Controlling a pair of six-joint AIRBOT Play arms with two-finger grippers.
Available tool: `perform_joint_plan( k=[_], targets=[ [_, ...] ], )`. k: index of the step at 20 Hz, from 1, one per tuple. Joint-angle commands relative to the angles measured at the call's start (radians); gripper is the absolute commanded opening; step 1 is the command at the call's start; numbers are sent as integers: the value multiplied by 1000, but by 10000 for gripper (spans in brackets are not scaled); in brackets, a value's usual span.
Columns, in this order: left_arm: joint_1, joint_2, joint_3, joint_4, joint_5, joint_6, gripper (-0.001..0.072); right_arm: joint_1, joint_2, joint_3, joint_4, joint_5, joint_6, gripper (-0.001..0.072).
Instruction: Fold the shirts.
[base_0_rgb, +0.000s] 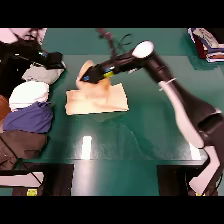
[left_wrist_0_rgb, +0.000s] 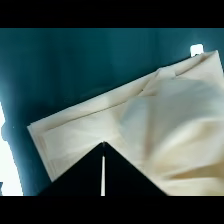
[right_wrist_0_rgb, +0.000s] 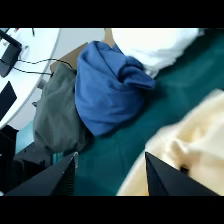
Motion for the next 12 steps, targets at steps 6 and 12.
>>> perform_joint_plan(
  k=[6, 12],
  targets=[
    [109, 110, 0, 5, -107, 29, 28, -89, 113, -175, -236, -17, 51, 445],
    [109, 110, 0, -4, -125, 28, 28, -388, 266, -511, -331, 40, 186, 449]
  ],
)
